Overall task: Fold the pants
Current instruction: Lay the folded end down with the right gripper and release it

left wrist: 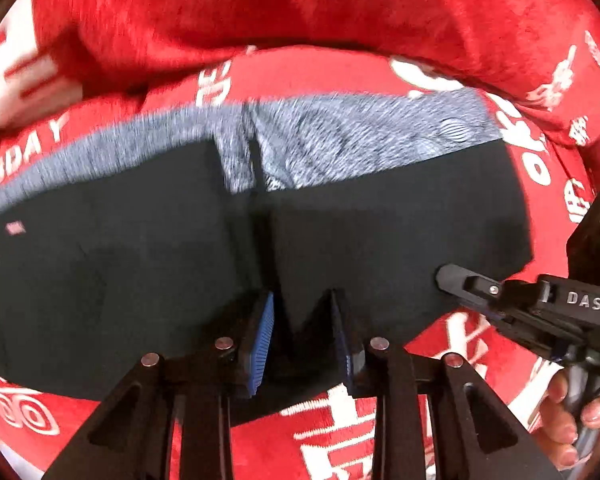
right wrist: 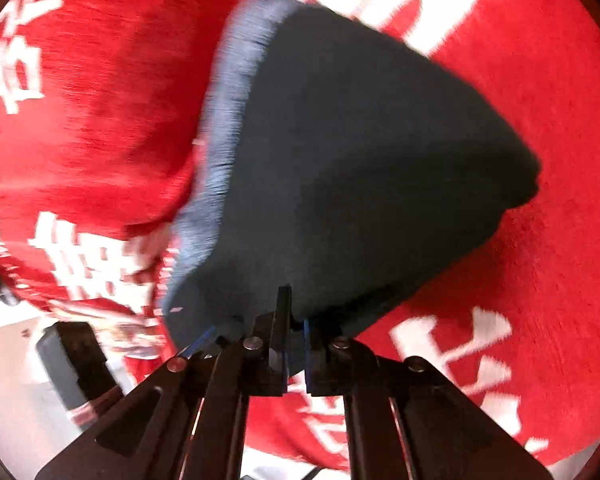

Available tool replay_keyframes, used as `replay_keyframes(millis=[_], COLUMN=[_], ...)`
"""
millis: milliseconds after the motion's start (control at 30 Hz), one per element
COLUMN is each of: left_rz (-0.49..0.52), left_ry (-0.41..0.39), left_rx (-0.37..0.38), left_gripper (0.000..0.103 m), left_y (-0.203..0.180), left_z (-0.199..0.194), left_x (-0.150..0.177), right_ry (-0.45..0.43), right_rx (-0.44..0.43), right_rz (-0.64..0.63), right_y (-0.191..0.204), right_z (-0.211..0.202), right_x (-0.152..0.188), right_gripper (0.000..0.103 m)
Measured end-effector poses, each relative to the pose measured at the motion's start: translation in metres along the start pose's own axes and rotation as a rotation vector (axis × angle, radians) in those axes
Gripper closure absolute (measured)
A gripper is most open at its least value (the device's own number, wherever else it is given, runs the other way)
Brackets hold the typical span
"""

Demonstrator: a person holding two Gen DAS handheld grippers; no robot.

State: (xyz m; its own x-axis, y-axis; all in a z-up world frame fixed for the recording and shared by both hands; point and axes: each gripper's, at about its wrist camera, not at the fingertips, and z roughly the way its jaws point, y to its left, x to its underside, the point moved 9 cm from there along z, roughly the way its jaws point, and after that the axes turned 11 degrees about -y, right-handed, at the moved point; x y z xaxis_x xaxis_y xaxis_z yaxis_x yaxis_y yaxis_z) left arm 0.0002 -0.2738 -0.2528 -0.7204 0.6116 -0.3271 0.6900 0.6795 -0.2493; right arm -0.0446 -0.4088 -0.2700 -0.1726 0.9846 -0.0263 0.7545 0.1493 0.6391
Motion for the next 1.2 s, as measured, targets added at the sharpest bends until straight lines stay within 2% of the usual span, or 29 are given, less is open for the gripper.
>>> replay_keyframes(millis=[33, 67, 100, 133, 200, 267, 367, 467, 533, 600, 667, 700, 733, 767, 800, 867, 1033, 1200], left_rz=[-0.009, -0.007, -0.003, -0.006, -0.021, -0.021, 0.003, 0.037, 0.055, 0.067, 0.085, 0.084, 0.067, 0.021, -0.043, -0.080, 0.017, -0.026], left_ry=[-0.021, -0.026, -0.026, -0.030, -0.064, -0.081, -0.138, -0.166, -0.166, -0.153, -0.110, -0.073, 0.002, 0.021, -0.006, 0.011, -0.027, -0.020], left_rx=[-0.006, -0.015, -0.039, -0.071, -0.074, -0.086, -0.104, -0.108, -0.111, -0.112, -0.151, -0.173, -0.185, -0.162, -0.127, -0.106, -0.202, -0.246], left_gripper=[0.071, 0.066, 0.034, 0.016, 0.016, 0.016, 0.016, 0.016, 0.016, 0.016, 0.016, 0.016, 0.015, 0.013, 0.014, 0.014, 0.014, 0.014], left_y=[0.000, 0.000, 0.001, 0.005, 0.010, 0.015, 0.018, 0.007, -0.001, -0.014, -0.017, -0.014, -0.008, -0.003, 0.003, 0.011, 0.023, 0.036], left_z=[-0.002, -0.003, -0.005, -0.007, -0.021, -0.036, -0.053, -0.051, -0.043, -0.027, 0.000, 0.010, 0.025, 0.029, 0.025, 0.018, -0.014, -0.044], left_x=[-0.003, -0.004, -0.005, -0.006, -0.011, -0.019, -0.038, -0.060, -0.067, -0.070, -0.061, -0.052, -0.036, -0.026, -0.023, -0.015, -0.003, 0.018], right_ry=[-0.009, -0.010, -0.003, 0.006, 0.057, 0.098, 0.044, -0.074, -0.115, -0.136, -0.117, -0.077, -0.036, -0.023, -0.024, -0.034, -0.006, 0.036], right_rx=[-0.008, -0.005, 0.008, 0.016, 0.016, 0.034, -0.004, 0.057, 0.115, 0.112, 0.134, 0.152, 0.174, 0.175, 0.156, 0.133, 0.172, 0.210], right_rz=[0.004, -0.006, -0.043, -0.071, -0.105, -0.168, -0.294, -0.428, -0.432, -0.388, -0.374, -0.361, -0.331, -0.307, -0.287, -0.298, -0.396, -0.476], right_y=[0.000, 0.003, 0.007, 0.011, 0.018, 0.027, 0.049, 0.063, 0.059, 0.053, 0.042, 0.032, 0.020, 0.012, 0.008, 0.009, 0.018, 0.028], right_z=[0.003, 0.003, 0.001, -0.002, -0.009, -0.023, -0.051, -0.066, -0.060, -0.050, -0.037, -0.028, -0.016, -0.011, -0.009, -0.012, -0.016, -0.019], right_x=[-0.001, -0.002, -0.001, 0.000, 0.005, 0.009, -0.001, -0.035, -0.060, -0.082, -0.089, -0.088, -0.081, -0.075, -0.070, -0.060, -0.042, -0.025], right_gripper=[0.099, 0.099, 0.097, 0.096, 0.082, 0.076, 0.076, 0.077, 0.080, 0.081, 0.081, 0.082, 0.083, 0.084, 0.084, 0.084, 0.084, 0.081])
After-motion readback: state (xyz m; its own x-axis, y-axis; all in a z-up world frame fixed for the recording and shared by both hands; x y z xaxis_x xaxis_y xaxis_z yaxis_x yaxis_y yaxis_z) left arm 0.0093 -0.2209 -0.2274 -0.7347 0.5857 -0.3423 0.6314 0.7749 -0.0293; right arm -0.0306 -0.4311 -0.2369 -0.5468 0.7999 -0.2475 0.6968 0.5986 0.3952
